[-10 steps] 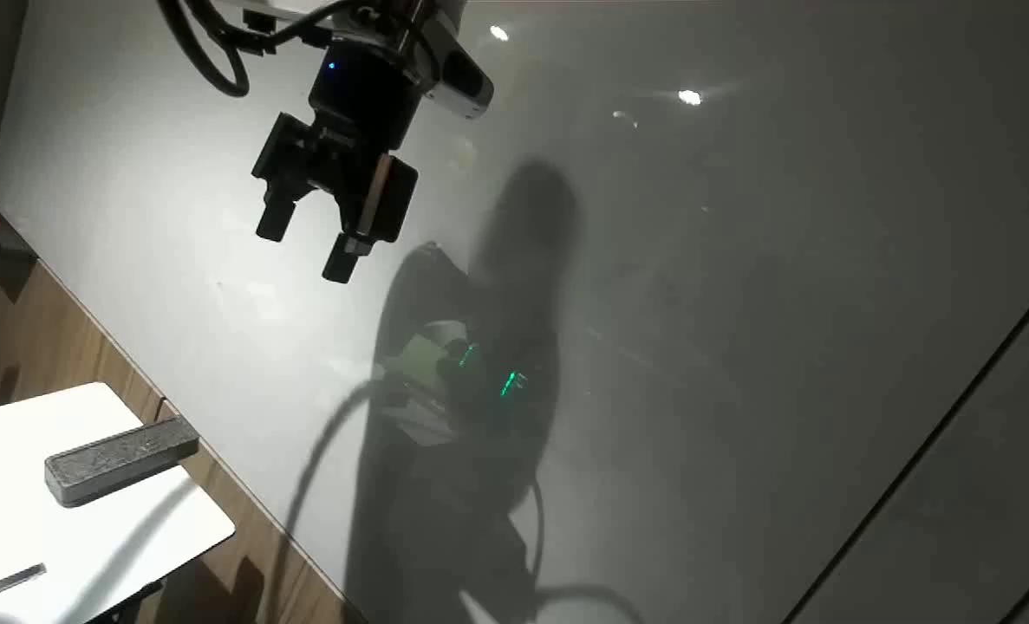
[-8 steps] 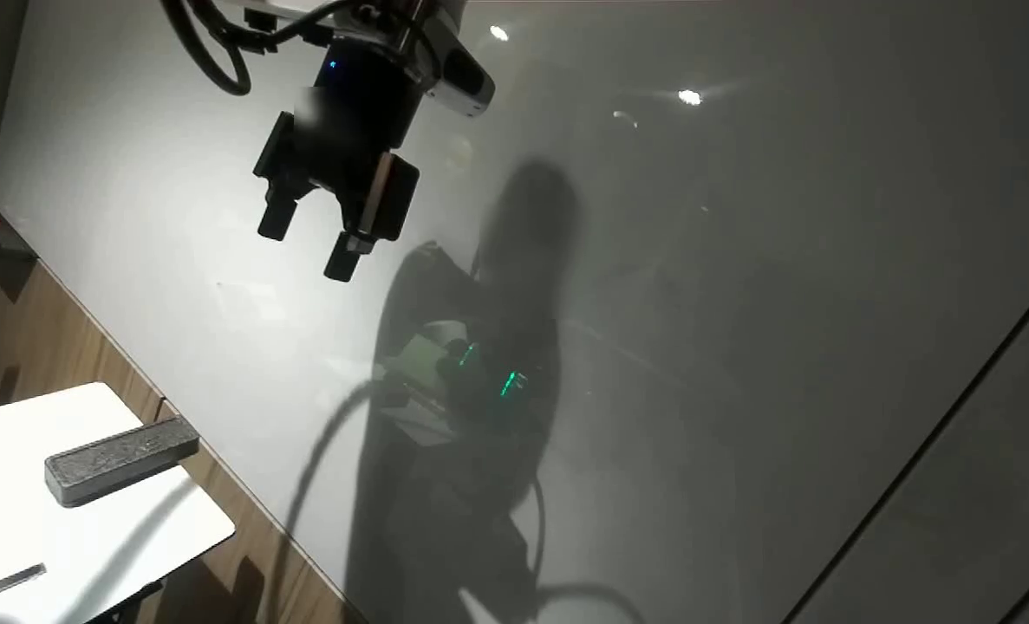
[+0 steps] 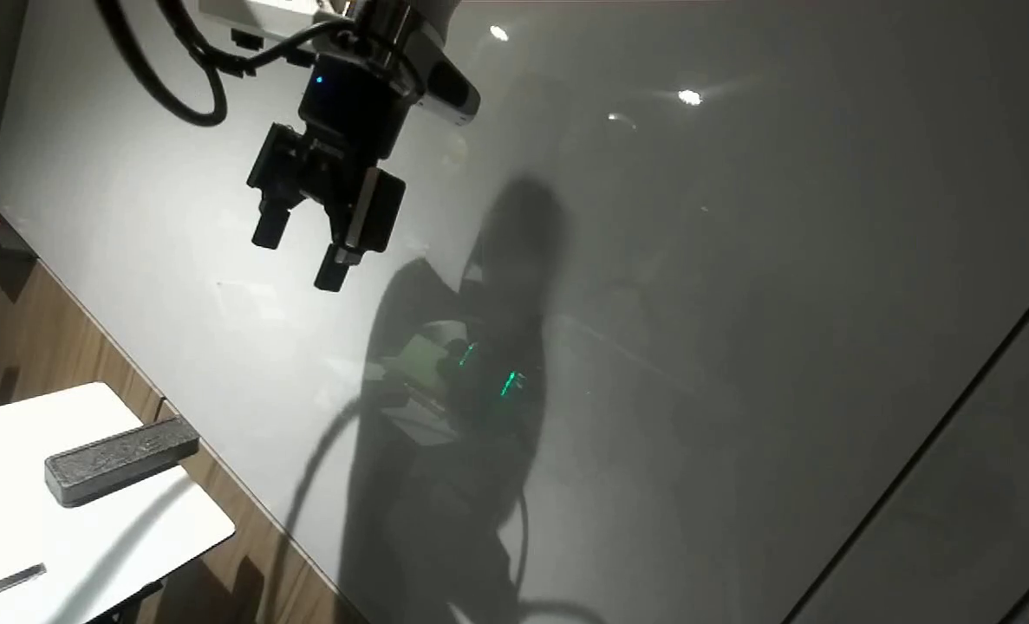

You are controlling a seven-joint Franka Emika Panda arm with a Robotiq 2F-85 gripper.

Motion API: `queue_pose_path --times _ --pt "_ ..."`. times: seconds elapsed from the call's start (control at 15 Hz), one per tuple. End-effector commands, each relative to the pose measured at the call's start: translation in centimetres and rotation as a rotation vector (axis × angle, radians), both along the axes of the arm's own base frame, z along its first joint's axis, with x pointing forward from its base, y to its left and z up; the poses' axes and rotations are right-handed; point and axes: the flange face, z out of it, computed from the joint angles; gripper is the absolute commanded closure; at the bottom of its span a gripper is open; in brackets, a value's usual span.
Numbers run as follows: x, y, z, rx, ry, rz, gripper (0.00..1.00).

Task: Use the duster to erase the writings on the whiteboard

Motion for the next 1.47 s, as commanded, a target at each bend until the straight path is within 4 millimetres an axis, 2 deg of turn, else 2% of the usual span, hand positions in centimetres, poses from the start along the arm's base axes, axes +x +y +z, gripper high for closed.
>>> queue_pose_path --times 0.0,0.2,0.4,0.53,0.67,0.73,0.8,1.0,1.4 --pt "-1.5 2.5 -0.9 0.043 -0.09 -0.022 0.0" --pt "-2.4 5.5 -2.9 0.068 -0.124 -0.021 0.0" --pt "-3.5 9.5 -5.3 0.082 -0.149 0.005 0.0" --pt "-3.9 12.1 -7.6 0.075 -0.173 0.038 0.0" --pt "-3.9 13.6 -9.7 0.056 -0.201 0.069 0.0" --pt "-3.3 13.9 -10.8 0.041 -0.212 0.079 0.0" --pt "-2.0 14.1 -11.0 0.034 -0.22 0.082 0.0" --pt "-1.4 14.1 -14.0 0.025 -0.225 0.074 0.0" --pt "-0.8 15.7 -20.3 0.029 -0.128 0.077 0.0"
